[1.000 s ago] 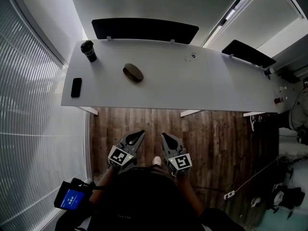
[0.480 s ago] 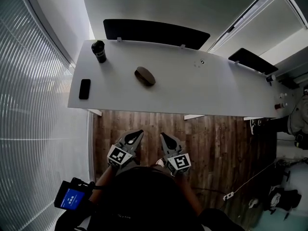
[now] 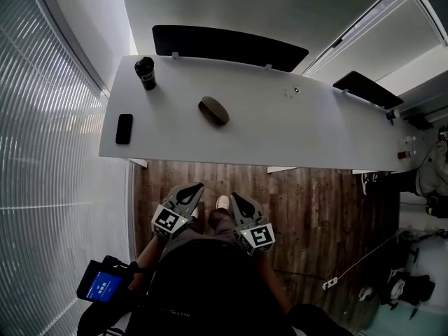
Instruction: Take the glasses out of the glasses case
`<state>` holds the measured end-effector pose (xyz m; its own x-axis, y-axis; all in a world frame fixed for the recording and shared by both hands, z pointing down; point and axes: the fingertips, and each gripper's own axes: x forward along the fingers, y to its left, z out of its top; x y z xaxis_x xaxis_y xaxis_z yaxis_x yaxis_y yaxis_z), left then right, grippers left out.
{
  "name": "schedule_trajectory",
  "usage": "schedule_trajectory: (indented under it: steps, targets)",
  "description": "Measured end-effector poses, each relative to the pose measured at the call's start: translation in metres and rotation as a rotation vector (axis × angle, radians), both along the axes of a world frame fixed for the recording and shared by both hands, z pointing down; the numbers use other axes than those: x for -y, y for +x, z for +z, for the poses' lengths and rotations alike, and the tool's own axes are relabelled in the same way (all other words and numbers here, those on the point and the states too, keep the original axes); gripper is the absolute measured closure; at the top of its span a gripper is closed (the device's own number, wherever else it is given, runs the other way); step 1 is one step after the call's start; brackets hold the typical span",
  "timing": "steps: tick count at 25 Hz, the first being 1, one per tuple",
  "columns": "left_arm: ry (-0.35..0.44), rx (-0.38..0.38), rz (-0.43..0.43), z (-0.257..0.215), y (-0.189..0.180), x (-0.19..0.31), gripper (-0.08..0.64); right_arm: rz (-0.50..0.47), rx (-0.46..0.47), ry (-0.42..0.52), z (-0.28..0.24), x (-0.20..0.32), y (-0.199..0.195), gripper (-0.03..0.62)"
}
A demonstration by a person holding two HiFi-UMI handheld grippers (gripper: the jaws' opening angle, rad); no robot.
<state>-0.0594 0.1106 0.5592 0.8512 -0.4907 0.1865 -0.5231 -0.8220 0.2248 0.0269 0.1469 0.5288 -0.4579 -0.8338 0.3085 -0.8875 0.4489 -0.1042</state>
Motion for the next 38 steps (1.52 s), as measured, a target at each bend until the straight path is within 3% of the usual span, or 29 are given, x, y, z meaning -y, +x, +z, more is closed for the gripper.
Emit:
schedule_trajectory:
  steps: [6,13,24,30,38]
  targets:
    - [-0.025,0.018,-0.053,0.0,0.005,0.004,0.554,-0.017,0.013,-0.003,0.017,0.024,0.012,0.586]
    - [-0.064,0.049,-0.202,0.016,0.01,0.03,0.554,-0.158,0.054,0.022,0.007,0.071,0.02,0.586]
    - [-0.029,0.069,-0.32,0.015,0.102,0.104,0.554,-0.272,0.064,0.055,0.009,0.155,0.123,0.586]
    - [-0.077,0.078,-0.437,0.012,0.138,0.137,0.554,-0.238,0.069,0.002,0.025,0.192,0.195,0.586]
    - [-0.129,0.14,-0.499,0.034,0.137,0.146,0.554,-0.269,0.058,-0.008,0.03,0.239,0.214,0.586]
